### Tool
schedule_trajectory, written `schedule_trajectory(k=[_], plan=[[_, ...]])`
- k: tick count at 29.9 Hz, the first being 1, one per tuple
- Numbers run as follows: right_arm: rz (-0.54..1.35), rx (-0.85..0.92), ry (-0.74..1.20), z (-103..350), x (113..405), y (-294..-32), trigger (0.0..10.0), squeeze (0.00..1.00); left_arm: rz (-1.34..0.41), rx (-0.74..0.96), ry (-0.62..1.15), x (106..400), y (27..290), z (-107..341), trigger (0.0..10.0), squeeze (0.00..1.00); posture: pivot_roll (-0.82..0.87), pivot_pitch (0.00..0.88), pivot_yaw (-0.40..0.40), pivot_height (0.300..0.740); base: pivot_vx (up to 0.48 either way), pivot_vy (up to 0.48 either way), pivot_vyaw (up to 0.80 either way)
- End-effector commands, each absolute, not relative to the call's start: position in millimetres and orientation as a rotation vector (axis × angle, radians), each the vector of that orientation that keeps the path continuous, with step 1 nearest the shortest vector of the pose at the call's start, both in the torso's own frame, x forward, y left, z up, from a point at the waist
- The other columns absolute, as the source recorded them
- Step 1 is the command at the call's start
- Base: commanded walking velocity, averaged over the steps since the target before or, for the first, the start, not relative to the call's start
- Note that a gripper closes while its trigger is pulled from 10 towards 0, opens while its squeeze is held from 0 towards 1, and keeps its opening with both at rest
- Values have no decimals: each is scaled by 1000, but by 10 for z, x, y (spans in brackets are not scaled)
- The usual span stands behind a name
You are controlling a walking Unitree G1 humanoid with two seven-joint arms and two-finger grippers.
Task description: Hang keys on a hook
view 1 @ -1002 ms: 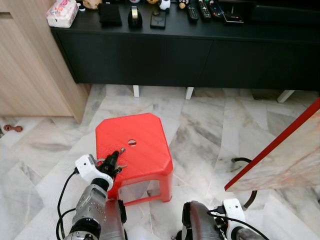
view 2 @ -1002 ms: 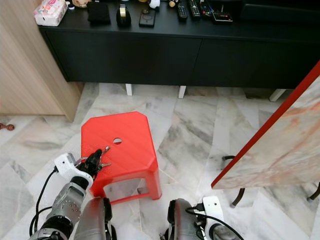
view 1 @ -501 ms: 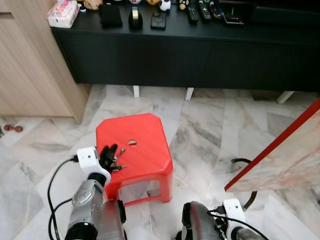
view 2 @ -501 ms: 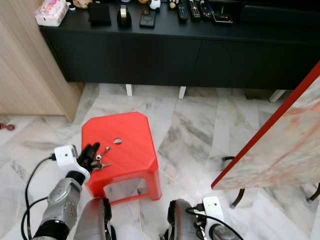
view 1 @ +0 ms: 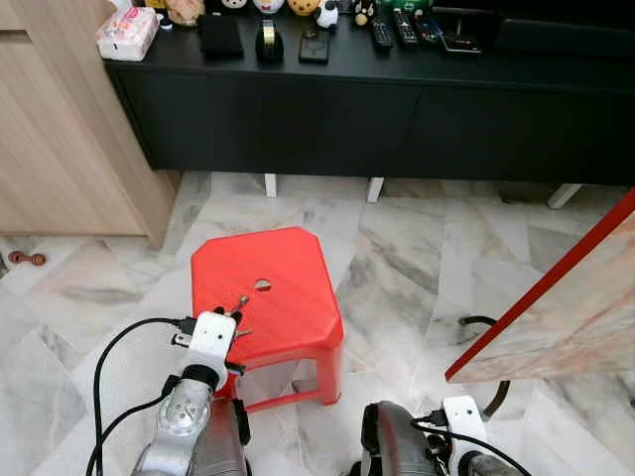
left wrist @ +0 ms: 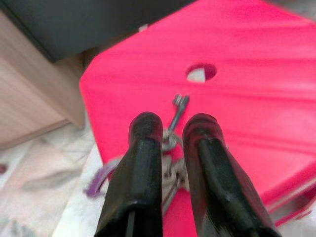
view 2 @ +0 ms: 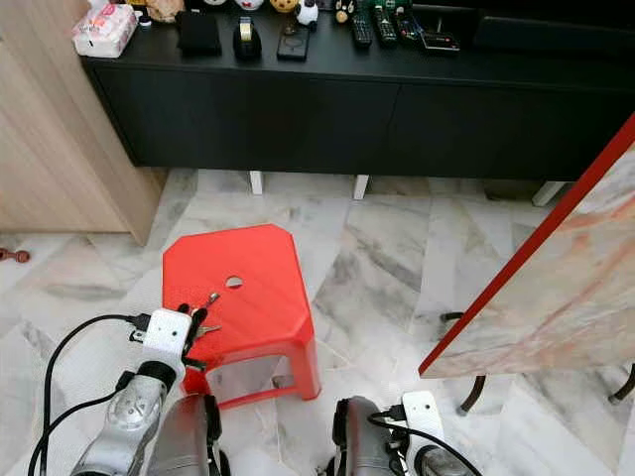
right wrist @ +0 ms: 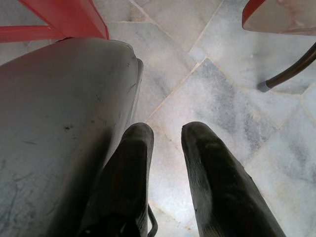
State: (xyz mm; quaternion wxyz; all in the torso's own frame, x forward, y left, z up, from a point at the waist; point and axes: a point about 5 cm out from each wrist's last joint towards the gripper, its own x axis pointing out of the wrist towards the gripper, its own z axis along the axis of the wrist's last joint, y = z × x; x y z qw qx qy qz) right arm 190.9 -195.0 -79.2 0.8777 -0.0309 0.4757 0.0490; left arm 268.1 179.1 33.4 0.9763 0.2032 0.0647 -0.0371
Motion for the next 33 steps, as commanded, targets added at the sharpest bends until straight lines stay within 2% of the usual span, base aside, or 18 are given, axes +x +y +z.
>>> schedule_trajectory(k=[1, 5, 6, 7, 8, 11, 12, 14, 24, 33], plan=[[98, -58, 1070, -888, 1718, -1950, 10000, 0, -74, 440, 153, 2632, 1761, 277, 10000, 0, -10, 163, -91, 602, 0, 0, 0], [100, -59, 1071, -887, 1720, -1949, 10000, 0, -112, 498, 130, 2625, 1698, 265, 10000, 0, -10, 163, -91, 602, 0, 0, 0], [100, -59, 1071, -887, 1720, -1949, 10000, 0, -114, 509, 124, 2622, 1686, 263, 10000, 561, -10, 163, -91, 602, 0, 0, 0], [99, -59, 1071, -887, 1720, -1949, 10000, 0, -120, 545, 111, 2623, 1669, 263, 10000, 561, -10, 163, -91, 602, 0, 0, 0], [98, -59, 1070, -887, 1720, -1949, 10000, 0, -130, 591, 102, 2628, 1652, 260, 10000, 1000, -10, 163, -91, 602, 0, 0, 0], [97, -59, 1070, -888, 1719, -1950, 10000, 0, -129, 598, 107, 2630, 1638, 246, 10000, 1000, -13, 163, -91, 602, 0, 0, 0], [97, -59, 1071, -888, 1718, -1950, 10000, 0, -138, 611, 122, 2633, 1628, 227, 10000, 0, -13, 163, -91, 602, 0, 0, 0], [98, -60, 1071, -888, 1718, -1949, 10000, 0, -146, 658, 161, 2645, 1619, 174, 10000, 0, -13, 163, -91, 602, 0, 0, 0], [97, -60, 1072, -890, 1714, -1950, 10000, 0, -105, 689, 214, 2703, 1642, 106, 10000, 0, -15, 164, -90, 602, 0, 0, 0], [97, -60, 1072, -891, 1709, -1952, 10000, 0, -80, 665, 262, 2791, 1670, 84, 10000, 0, -16, 159, -91, 602, 0, 0, 0]])
